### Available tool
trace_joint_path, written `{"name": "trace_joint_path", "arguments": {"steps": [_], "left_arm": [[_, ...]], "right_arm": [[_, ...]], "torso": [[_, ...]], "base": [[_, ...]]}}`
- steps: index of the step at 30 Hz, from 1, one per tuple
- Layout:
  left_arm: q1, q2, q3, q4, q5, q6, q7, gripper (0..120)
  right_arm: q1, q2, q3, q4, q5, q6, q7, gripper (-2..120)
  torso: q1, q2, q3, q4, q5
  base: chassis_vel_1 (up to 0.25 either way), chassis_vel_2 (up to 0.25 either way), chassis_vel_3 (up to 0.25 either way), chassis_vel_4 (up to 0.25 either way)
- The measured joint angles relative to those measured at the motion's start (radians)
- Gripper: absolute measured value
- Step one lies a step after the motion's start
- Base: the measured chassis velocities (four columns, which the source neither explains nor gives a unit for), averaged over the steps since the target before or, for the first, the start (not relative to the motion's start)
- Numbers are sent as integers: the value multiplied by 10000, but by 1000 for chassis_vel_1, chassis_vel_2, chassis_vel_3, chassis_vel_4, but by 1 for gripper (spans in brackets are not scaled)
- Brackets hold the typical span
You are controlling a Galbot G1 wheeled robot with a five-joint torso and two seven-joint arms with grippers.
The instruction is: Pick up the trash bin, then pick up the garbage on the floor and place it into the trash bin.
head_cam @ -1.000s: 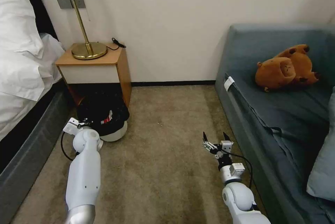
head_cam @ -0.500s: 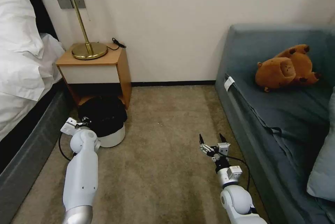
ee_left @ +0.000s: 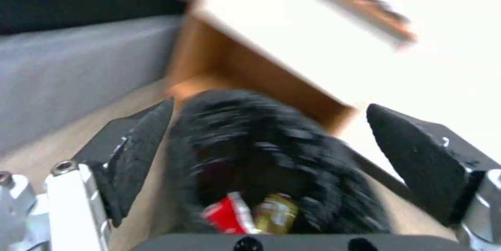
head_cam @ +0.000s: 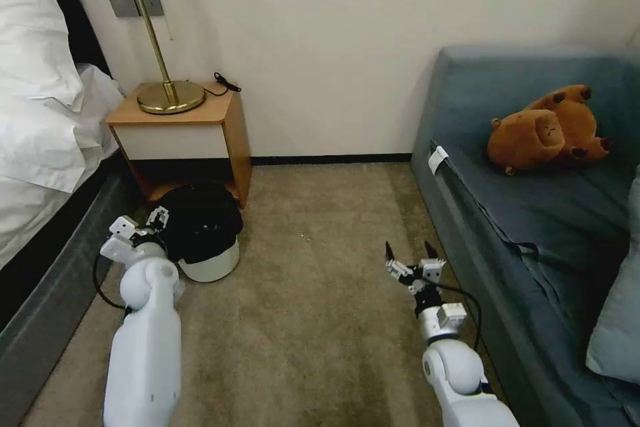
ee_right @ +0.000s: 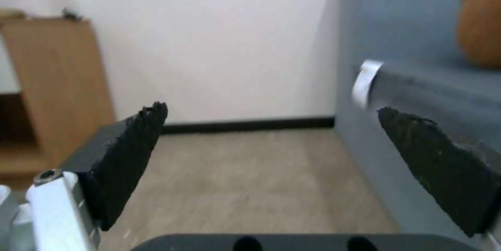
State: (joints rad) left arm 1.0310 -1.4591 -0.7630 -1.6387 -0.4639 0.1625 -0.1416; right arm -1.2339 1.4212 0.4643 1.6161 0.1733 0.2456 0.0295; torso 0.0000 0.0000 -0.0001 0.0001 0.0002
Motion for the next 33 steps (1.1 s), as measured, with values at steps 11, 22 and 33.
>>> {"name": "trace_joint_path", "arguments": {"steps": [11,22,33], "left_arm": [[901,384,836,-106,2880,-1419,2337,100],[1491,582,1003,99,3719,-2323,5319,100],[1359,444,1530,522,3138,-2656,3476,100]], "right_arm": [[635,-229,383,-69,-629,288,-125,100],[409,-124,368,-390,-716,428,-293,100],[404,-82,352,-438,-731,466,-497,100]], "torso": [[0,0,1,-1,-2],[0,-1,1,-1,-1],[0,-1,1,-1,0]], "base": [[0,0,0,0],[0,0,0,0],[0,0,0,0]]}}
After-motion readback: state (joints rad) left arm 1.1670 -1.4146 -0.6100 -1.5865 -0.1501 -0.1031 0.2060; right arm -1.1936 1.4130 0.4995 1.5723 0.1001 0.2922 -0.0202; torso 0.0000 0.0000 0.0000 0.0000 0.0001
